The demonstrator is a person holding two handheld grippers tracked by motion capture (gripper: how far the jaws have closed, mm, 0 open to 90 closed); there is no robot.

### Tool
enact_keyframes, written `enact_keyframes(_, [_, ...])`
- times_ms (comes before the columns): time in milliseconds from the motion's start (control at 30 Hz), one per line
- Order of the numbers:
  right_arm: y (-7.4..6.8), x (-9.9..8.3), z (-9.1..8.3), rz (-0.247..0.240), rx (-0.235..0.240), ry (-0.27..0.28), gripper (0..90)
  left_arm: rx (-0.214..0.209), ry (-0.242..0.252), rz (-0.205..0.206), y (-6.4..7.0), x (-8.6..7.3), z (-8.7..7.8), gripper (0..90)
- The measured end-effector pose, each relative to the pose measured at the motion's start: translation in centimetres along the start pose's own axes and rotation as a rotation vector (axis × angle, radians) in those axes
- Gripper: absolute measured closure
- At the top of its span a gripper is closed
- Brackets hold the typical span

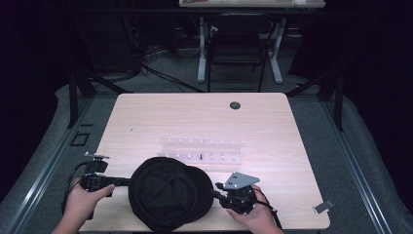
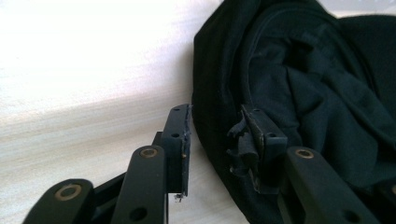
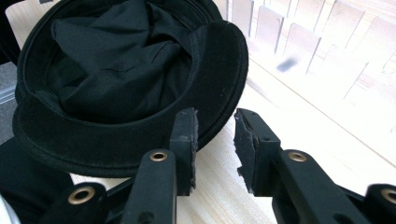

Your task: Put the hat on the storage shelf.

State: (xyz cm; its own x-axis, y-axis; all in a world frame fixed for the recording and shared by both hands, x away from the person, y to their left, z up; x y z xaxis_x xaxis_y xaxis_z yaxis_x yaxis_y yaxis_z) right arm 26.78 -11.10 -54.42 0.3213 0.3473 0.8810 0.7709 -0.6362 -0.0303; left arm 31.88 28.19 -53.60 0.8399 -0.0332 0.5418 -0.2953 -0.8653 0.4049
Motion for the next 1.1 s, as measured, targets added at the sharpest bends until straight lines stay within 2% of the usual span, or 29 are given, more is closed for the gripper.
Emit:
enact_keyframes(267, [0.0,-0.1,-0.1,-0.001,0.000,0.004,70.0,0.006,-0.078,-0.013,0.1,0.4,0.9,62.3])
enact_keyframes(333, [-0.1,-0.1,-0.1,-0.003,0.000,0.001,70.9,0.006,-0.096,-0.030,0.1,0.3,1.1,62.3])
enact_keyframes(467, [-0.1,-0.2,-0.1,-0.008,0.005,-0.004,71.7,0.019,-0.123,-0.022,0.2,0.2,1.6,61.5])
enact_keyframes(633, [-0.3,-0.2,0.0,-0.010,0.008,-0.003,72.1,0.032,-0.131,-0.037,-0.1,0.0,2.1,62.2])
enact_keyframes(767, [-0.3,-0.3,0.1,-0.011,0.009,-0.007,72.0,0.056,-0.147,-0.027,-0.2,-0.3,2.6,62.2])
enact_keyframes(867, [-0.3,-0.3,0.2,-0.011,0.010,-0.010,72.0,0.058,-0.148,-0.025,-0.2,-0.4,2.8,64.1])
enact_keyframes(1033, [-0.3,-0.3,0.2,-0.011,0.010,-0.009,71.9,0.043,-0.152,-0.056,-0.2,-0.5,3.0,69.7])
enact_keyframes(1100, [-0.3,-0.4,0.2,-0.009,0.010,-0.009,72.0,0.045,-0.159,-0.047,-0.2,-0.5,3.1,70.9])
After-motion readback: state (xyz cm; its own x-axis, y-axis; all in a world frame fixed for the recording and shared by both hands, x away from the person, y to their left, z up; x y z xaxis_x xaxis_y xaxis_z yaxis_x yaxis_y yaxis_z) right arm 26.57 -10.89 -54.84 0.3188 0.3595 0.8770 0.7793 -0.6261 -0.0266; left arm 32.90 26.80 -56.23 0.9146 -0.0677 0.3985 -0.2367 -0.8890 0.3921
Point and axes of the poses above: each handheld gripper's, and its own axes: z roughly forward along the jaws, x roughly out of its top, y roughly to its right, the point moved 3 cm from there along z, roughly forward along the jaws, and after that the axes turned 9 degrees about y, right-handed, at the moved point
